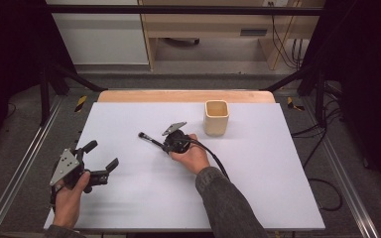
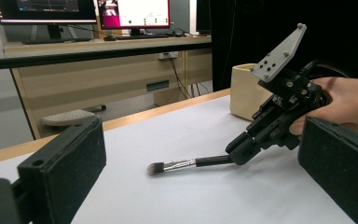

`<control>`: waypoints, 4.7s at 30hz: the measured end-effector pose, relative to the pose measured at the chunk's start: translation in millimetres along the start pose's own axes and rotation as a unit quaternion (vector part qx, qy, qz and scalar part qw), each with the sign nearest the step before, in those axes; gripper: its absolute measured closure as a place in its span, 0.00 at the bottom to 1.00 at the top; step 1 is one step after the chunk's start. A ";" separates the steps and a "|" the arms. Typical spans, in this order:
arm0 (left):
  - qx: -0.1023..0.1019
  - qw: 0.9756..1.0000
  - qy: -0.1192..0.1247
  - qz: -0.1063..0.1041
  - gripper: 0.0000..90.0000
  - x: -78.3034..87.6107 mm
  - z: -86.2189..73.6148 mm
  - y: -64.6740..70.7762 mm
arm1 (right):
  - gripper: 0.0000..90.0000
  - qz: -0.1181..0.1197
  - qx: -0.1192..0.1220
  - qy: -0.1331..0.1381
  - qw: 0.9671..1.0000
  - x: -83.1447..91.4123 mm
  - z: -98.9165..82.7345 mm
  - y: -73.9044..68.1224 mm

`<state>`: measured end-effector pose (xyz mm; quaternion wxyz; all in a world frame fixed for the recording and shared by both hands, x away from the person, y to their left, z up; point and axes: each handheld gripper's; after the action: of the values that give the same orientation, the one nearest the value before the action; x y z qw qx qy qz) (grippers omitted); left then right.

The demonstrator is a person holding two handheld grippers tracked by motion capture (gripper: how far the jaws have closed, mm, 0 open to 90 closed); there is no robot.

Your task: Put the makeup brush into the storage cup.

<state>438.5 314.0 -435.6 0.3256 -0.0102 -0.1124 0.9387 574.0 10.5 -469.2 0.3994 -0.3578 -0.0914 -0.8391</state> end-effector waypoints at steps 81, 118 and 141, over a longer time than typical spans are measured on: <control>-0.017 0.994 -0.033 -0.099 0.02 -55.2 23.7 92.8 | 0.88 -0.024 -0.051 0.236 0.970 185.3 -114.0 21.4; 0.041 0.987 -0.042 -0.153 0.06 -118.3 50.2 115.3 | 0.88 0.008 -0.018 0.258 0.966 184.1 -105.4 -9.5; 0.074 0.980 -0.037 -0.183 0.23 -131.6 53.1 119.0 | 0.88 0.024 -0.002 0.245 0.969 176.5 -105.3 -19.1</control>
<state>464.7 131.6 -416.8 0.4875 0.0697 -0.0549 0.8686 429.4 -129.8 -424.3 0.4291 -0.1441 0.0198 -0.8915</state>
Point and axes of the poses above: each handheld gripper's, and its own axes: x roughly backward along the jaws, z roughly out of its top, y roughly to its right, and after that the axes turned 10 degrees about -x, right-handed
